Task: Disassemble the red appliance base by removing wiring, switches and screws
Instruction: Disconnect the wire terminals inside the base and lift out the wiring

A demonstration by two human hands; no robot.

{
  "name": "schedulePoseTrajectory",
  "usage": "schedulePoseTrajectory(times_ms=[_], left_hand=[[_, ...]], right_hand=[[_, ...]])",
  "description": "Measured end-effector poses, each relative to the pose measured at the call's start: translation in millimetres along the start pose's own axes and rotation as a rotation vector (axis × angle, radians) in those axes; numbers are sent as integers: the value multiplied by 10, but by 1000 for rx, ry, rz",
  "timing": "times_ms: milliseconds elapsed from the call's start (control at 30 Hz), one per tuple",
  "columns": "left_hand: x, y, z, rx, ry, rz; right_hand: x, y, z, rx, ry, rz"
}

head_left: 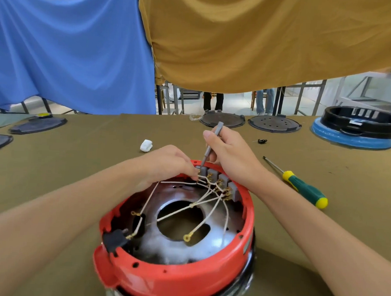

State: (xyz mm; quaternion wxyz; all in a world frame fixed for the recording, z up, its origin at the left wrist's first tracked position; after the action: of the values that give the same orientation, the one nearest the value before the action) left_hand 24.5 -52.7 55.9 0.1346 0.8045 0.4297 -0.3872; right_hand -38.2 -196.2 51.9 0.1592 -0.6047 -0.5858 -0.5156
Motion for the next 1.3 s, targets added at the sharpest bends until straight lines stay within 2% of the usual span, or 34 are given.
schedulePoseTrajectory(times_ms=[167,233,333,433,567,667,800,867,933,1100,1300], left_hand=[[-105,-37,-105,177,140,159],[-119,-43,-99,162,192,195],[-54,-54,-26,10,221,126],[8,-111,103,-168,107,-2],[52,-77,226,-317,67,-46],[41,-60,202,-246,24,-10],[-5,-54,91,33,155,139],[48,-44,36,116,144,186],[109,-32,25,130,129,210],[165,-32,86,33,78,237],[164,-8,94,49,60,245]], right_hand=[[-19,-139,18,-142,-50,43],[-15,-198,12,-181,-59,-1],[14,-247,9,-193,-67,-70],[39,-245,24,-162,-103,-111],[54,-244,-4,-122,-125,-137],[41,-241,-24,-135,-122,-143],[36,-242,-19,-179,-136,-144],[35,-253,-16,-181,-95,-147],[40,-267,-9,-180,-103,-161],[43,-273,24,-163,-144,-192],[78,-260,6,-122,-234,-252]])
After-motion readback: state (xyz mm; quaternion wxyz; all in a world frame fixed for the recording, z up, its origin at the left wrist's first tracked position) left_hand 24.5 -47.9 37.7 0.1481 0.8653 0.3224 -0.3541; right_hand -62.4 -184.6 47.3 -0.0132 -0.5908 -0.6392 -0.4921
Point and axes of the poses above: each hand's wrist, its own y-axis towards the middle knuckle, its own z-axis out of the palm, x = y × z, the point moved 2 cm from there along y, towards the middle knuckle
